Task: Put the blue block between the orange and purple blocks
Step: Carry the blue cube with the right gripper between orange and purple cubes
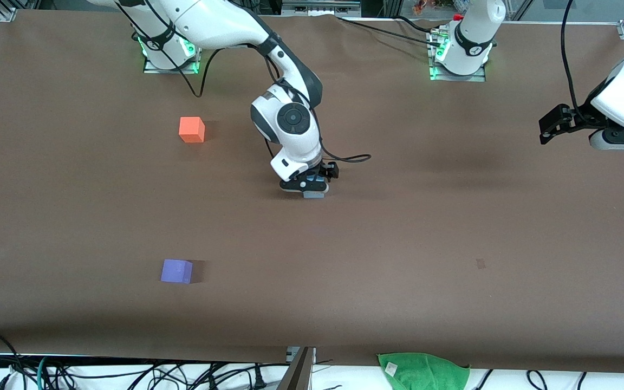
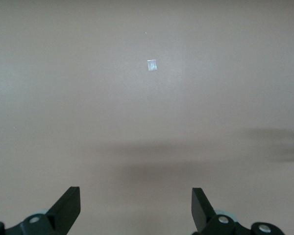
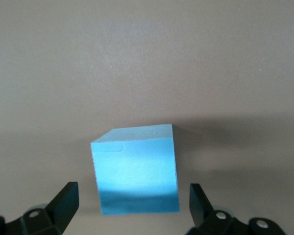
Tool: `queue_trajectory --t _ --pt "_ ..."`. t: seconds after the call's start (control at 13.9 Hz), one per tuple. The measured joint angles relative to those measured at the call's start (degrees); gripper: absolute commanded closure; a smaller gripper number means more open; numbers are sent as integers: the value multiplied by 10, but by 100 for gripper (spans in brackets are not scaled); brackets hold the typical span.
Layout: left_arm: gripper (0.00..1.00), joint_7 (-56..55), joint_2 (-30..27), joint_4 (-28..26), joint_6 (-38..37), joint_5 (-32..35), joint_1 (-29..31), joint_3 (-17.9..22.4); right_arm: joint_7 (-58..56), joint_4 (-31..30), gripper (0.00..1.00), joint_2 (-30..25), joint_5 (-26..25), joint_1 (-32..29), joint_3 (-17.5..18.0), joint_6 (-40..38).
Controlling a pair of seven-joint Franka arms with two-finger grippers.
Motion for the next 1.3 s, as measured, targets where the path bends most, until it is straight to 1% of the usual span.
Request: queue_trajectory --t 0.14,0.22,0.29,0.43,0.58,0.65,0.87,0.94,1.08,1.15,1.3 --pt "0 0 1 -2 0 -1 -1 3 0 0 9 9 -11 4 -1 3" --pt "0 0 2 -3 0 -1 -2 3 0 0 17 12 -14 4 -2 3" --pt "0 0 2 -3 0 -1 -2 3 0 0 27 14 -19 4 -3 4" --pt "0 0 2 -3 0 -1 -2 3 0 0 53 15 -25 4 -5 4" --pt "0 0 2 -4 -2 -1 -2 3 0 2 72 15 -26 4 -6 4" --pt "0 0 2 -4 -4 -1 -2 3 -2 2 77 15 -29 4 -8 4" --pt "0 0 2 -4 -8 -1 -2 3 -30 7 77 10 -31 -5 -23 -3" --pt "0 0 2 -4 -8 -1 -2 3 -36 7 77 3 -31 -12 -31 -23" --pt "0 0 2 -4 -8 -1 -4 3 -55 -2 77 -21 -31 -23 -58 -58" --pt "0 0 2 -4 -8 -1 -5 3 -67 -19 77 -37 -31 -28 -73 -64" --pt "0 0 2 -4 -8 -2 -6 2 -105 -75 76 -81 -31 -47 -104 -64"
